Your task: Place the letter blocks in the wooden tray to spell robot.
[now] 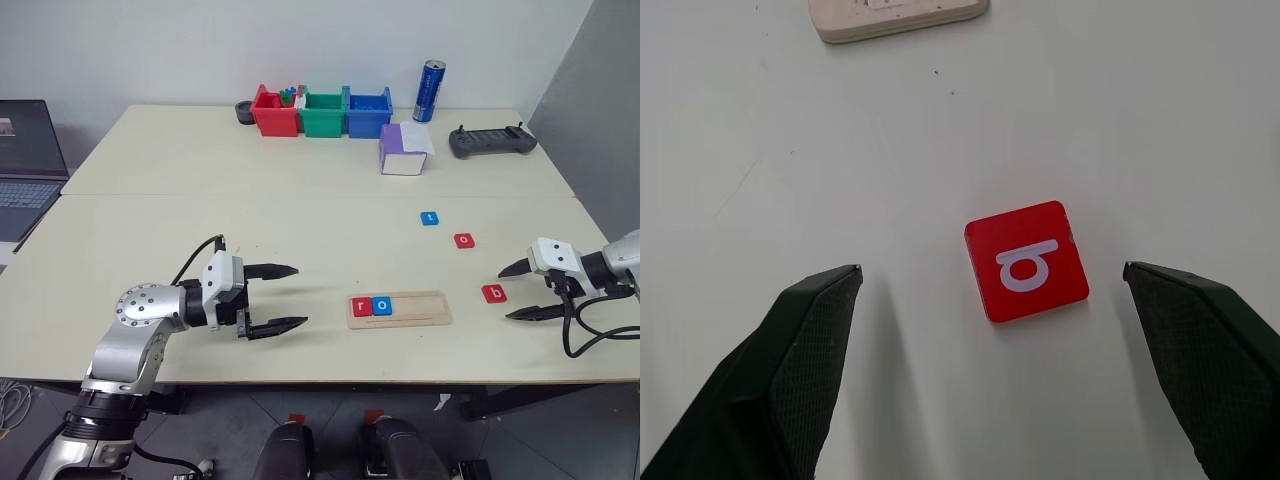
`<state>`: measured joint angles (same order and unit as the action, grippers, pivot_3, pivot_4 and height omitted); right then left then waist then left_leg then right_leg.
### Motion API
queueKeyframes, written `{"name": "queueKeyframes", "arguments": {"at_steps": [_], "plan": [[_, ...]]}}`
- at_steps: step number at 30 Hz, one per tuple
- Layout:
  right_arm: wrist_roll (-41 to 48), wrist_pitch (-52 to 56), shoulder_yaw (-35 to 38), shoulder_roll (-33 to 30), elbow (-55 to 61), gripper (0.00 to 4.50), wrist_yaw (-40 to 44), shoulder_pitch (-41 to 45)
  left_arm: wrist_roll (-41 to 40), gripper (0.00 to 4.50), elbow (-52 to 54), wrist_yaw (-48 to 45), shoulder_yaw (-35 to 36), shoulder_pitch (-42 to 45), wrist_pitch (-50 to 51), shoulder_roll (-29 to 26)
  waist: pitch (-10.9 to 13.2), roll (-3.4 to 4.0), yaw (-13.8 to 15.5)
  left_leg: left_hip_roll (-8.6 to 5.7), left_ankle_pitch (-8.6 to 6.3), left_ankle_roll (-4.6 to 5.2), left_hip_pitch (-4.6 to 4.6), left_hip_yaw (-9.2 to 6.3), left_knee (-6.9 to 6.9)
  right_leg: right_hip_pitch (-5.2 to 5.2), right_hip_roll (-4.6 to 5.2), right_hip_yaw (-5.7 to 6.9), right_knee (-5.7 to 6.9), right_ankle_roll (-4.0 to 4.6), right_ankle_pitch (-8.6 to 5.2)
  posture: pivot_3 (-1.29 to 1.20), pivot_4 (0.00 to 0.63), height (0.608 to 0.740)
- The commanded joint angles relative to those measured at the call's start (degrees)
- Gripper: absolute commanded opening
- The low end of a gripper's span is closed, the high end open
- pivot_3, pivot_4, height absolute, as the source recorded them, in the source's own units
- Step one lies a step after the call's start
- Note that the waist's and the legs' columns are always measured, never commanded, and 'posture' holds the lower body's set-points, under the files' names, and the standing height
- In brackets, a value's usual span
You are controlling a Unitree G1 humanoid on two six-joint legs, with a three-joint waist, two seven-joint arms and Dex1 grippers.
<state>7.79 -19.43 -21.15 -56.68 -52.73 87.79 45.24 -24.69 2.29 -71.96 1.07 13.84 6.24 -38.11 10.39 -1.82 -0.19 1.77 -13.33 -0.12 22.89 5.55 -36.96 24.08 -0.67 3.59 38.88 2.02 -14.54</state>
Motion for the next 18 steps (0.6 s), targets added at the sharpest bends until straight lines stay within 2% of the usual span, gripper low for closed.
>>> {"name": "queueKeyframes", "arguments": {"at_steps": [1, 7, 18], "plan": [[-0.6, -1.57, 0.52, 0.24, -1.2, 4.46, 4.71, 1.99, -0.76, 4.5, 1.64, -0.02, 0.79, 0.4, -0.05, -0.68, 0.0, 0.0, 0.0, 0.0, 0.0, 0.0, 0.0, 0.0, 0.0, 0.0, 0.0, 0.0, 0.0, 0.0, 0.0, 0.0, 0.15, 0.74], [-1.42, -2.61, 0.12, 1.64, -3.83, 4.46, 4.71, 3.48, -0.88, 4.5, 1.54, -0.95, 0.94, -0.05, -0.14, -1.44, 0.0, 0.0, 0.01, -0.01, 0.0, 0.0, 0.01, 0.0, 0.0, 0.0, 0.0, -0.01, 0.0, 0.01, 0.0, 0.0, 0.15, 0.74], [-8.61, -6.22, 0.75, 5.83, -12.39, 4.46, 3.72, 7.07, -2.19, 4.5, 2.19, -2.39, 1.51, -0.82, 0.47, -2.79, 0.0, 0.01, -0.04, 0.0, 0.0, 0.0, 0.0, 0.0, 0.0, 0.0, 0.0, -0.01, 0.02, 0.03, -0.02, 0.0, 0.15, 0.74]]}}
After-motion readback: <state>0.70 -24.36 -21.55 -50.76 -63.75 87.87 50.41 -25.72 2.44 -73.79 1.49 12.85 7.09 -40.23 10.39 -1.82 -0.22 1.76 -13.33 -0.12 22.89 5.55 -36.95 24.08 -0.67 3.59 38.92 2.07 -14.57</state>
